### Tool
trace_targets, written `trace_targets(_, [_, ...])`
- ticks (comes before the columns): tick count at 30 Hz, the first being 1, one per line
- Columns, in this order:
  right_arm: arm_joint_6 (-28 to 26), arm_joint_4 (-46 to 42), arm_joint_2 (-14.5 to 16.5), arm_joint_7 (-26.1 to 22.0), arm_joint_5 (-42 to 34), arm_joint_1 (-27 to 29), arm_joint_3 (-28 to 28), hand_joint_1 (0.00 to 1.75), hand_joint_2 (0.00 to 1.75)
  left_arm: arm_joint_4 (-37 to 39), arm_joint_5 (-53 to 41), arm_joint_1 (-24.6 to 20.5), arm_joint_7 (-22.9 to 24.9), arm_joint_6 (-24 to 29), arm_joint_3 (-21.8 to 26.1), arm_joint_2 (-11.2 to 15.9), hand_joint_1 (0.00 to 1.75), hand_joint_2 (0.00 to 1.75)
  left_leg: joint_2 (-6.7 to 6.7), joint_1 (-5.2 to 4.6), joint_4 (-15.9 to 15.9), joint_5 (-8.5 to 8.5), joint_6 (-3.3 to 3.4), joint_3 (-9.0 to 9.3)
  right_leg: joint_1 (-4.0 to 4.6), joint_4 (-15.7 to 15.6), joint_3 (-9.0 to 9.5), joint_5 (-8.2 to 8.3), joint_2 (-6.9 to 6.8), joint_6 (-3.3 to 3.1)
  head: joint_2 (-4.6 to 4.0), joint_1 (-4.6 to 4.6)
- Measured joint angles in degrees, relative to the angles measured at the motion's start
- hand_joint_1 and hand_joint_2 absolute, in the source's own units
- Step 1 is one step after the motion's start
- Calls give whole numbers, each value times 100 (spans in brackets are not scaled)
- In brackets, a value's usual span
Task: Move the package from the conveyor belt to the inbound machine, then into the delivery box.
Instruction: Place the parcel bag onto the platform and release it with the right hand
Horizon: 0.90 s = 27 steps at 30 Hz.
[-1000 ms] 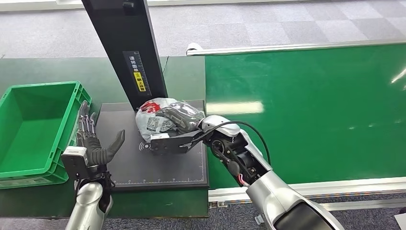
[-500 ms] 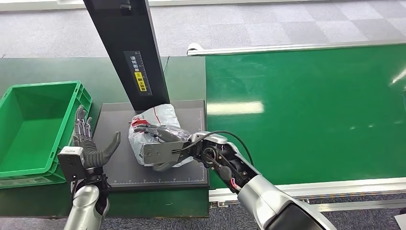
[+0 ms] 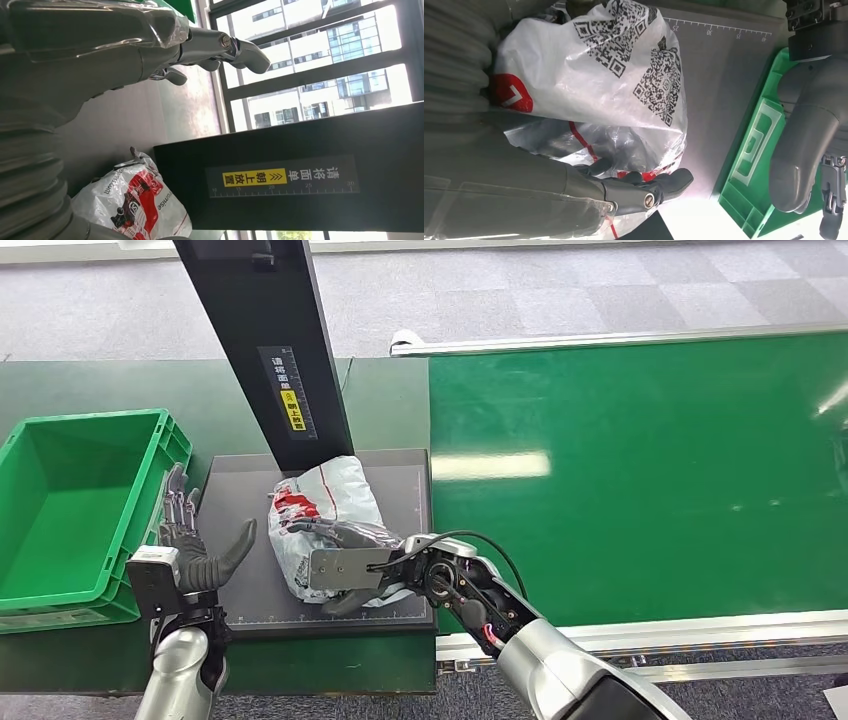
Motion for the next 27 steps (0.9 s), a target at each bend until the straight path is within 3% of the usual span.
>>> trace_targets(5, [389,-38,-11,-49,-574,72,-122,0,175,8,0,5,12,-110,21,-3,0,175,0,0,0,0,0,1,0,0,-1,0,0,0,0,-1])
trace_targets(9, [1451,-585,-106,-21,-2432,399,-652,0,175,89,-8,2,-6,-292,-29,-25,0,175,-1,0,0,0,0,-2,0,-1,-4,0,-1,0,0,-1])
trace_targets(13, [1690,-1585,-346,92,-3826,707,-1265,0,175,128,-57,11,-52,-314,-138,-49,0,175,-2,-4,1,-1,1,-3,-4,-1,-3,0,-1,0,0,0])
trace_targets(18, [1300,-2538,-719,-83,-3920,960,-1742,0,175,-58,-211,159,-52,-409,-235,-46,0,175,-3,-6,2,-1,1,0,-5,-2,-2,0,-1,1,0,-1])
trace_targets(27, [326,-3691,-1047,-530,-2965,1792,-2670,0,175,-605,-520,364,16,-615,-454,-14,0,175,-11,-4,1,-3,1,-3,-4,-2,-3,-1,-2,1,0,-1])
